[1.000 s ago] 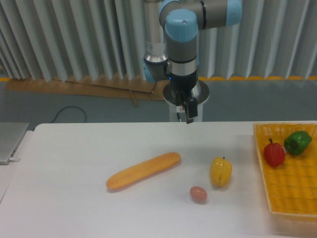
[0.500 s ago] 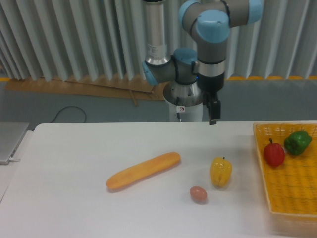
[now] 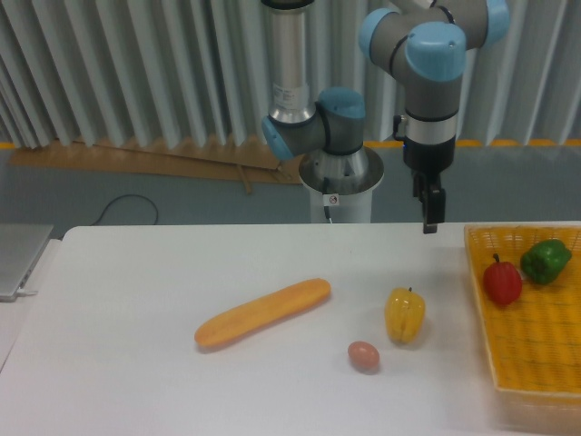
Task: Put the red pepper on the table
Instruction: 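Move the open gripper over the red pepper in the yellow basket, then lower the gripper onto the red pepper, then close the gripper around the red pepper's stem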
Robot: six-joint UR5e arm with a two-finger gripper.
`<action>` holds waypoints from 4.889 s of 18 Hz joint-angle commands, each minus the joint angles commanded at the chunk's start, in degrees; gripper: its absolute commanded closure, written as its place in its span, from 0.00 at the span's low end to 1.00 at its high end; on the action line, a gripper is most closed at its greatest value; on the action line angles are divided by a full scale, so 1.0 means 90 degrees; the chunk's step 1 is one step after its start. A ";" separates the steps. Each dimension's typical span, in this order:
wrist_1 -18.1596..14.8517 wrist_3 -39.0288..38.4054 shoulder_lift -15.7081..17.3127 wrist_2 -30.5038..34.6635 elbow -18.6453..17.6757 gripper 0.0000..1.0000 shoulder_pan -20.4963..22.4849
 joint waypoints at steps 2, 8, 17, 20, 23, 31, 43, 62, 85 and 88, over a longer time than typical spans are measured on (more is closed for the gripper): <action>0.0010 0.0303 -0.0117 0.0000 0.0000 0.00 0.0225; 0.0283 0.0646 -0.0273 0.0000 -0.0088 0.00 0.0597; 0.1093 0.1076 -0.0683 -0.0020 -0.0284 0.00 0.1016; 0.1327 0.1164 -0.0879 -0.0020 -0.0293 0.00 0.1075; 0.1523 0.1262 -0.1006 -0.0029 -0.0284 0.00 0.1114; 0.1485 0.2162 -0.1464 -0.0730 0.0135 0.00 0.1124; 0.1328 0.5428 -0.1475 -0.0089 0.0156 0.00 0.1222; 0.2070 0.6600 -0.1817 0.0293 0.0273 0.00 0.1173; 0.2363 0.7287 -0.1621 0.0644 -0.0704 0.00 0.1388; 0.2373 0.7200 -0.1641 0.0654 -0.0733 0.00 0.1339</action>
